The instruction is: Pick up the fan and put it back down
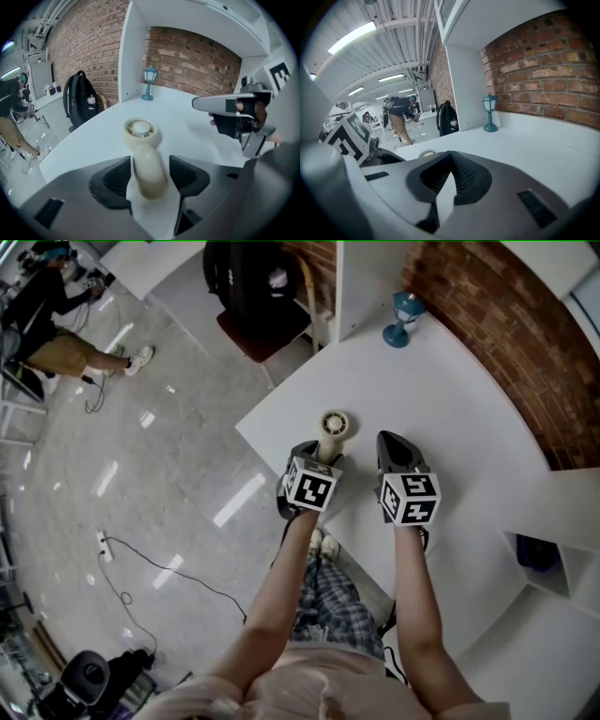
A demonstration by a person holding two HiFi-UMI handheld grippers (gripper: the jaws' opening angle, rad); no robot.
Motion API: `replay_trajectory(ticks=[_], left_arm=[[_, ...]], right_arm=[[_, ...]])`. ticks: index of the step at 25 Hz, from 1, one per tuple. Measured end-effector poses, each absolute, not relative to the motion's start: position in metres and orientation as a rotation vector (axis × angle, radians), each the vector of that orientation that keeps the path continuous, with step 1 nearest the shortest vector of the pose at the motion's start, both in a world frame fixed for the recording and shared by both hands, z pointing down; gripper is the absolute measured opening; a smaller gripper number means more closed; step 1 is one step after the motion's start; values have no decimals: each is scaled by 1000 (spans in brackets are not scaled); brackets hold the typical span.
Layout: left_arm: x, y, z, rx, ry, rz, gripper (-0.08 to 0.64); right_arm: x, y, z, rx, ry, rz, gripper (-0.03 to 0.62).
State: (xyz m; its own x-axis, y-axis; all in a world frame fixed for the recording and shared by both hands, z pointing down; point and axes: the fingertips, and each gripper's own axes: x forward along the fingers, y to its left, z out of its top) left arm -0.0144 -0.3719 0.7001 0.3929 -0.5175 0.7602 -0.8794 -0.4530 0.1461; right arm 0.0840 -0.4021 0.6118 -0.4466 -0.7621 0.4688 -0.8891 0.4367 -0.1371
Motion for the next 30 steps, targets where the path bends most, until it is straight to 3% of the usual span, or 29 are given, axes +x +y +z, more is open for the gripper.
replay_trajectory(ticks=[11, 30], left_arm=[[-18, -374, 707, 2062, -1207, 980, 221], [-13, -364, 688, 2124, -1240, 880, 207]], right_arm=[[91, -400, 615, 1429, -2341, 541, 15], [103, -380, 608, 1479, -2324, 541, 15]])
